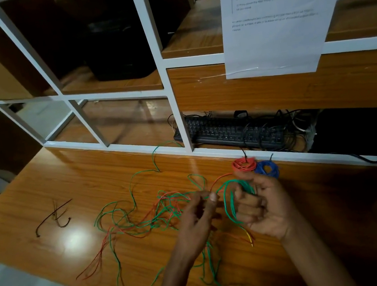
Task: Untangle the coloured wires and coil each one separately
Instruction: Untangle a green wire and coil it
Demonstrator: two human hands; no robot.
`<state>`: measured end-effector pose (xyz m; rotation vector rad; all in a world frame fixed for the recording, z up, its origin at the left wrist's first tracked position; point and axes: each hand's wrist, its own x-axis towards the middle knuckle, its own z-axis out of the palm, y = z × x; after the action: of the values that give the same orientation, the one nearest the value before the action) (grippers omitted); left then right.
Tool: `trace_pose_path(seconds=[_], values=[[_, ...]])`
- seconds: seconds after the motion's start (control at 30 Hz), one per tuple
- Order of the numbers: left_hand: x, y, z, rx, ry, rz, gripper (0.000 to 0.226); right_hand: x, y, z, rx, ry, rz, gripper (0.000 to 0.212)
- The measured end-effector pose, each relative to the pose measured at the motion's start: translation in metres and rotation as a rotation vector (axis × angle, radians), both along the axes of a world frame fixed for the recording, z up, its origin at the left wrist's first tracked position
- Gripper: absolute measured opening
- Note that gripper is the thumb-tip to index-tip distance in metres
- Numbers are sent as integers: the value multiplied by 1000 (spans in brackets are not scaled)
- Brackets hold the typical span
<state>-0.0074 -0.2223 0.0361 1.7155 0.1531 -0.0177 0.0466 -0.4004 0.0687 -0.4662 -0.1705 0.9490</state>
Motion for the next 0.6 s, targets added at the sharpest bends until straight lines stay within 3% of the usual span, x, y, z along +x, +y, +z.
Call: trace_pose_path(seconds=[0.13,0.2,0.27,0.33,0.43,0.53,0.6], values=[[-1,-1,-17,-108,110,186,40,12,-15,7,460,21,-130,52],[-5,6,-21,-109,74,183,47,23,-24,17,475,54,-337,49],[-10,12,-24,-2,-11,45,55,31,-31,21,283,83,-646,46],[-15,10,-22,66,-74,-90,39,38,-30,16,10,20,-893,47],[-18,3,-4,170,-204,-175,33,40,-14,5,-483,-197,-1074,41],[-13,5,5,193,-324,-141,31,30,1,-13,-974,-459,-965,32],[-7,10,10,208,-389,-108,22,22,7,-33,-1323,-588,-636,35]])
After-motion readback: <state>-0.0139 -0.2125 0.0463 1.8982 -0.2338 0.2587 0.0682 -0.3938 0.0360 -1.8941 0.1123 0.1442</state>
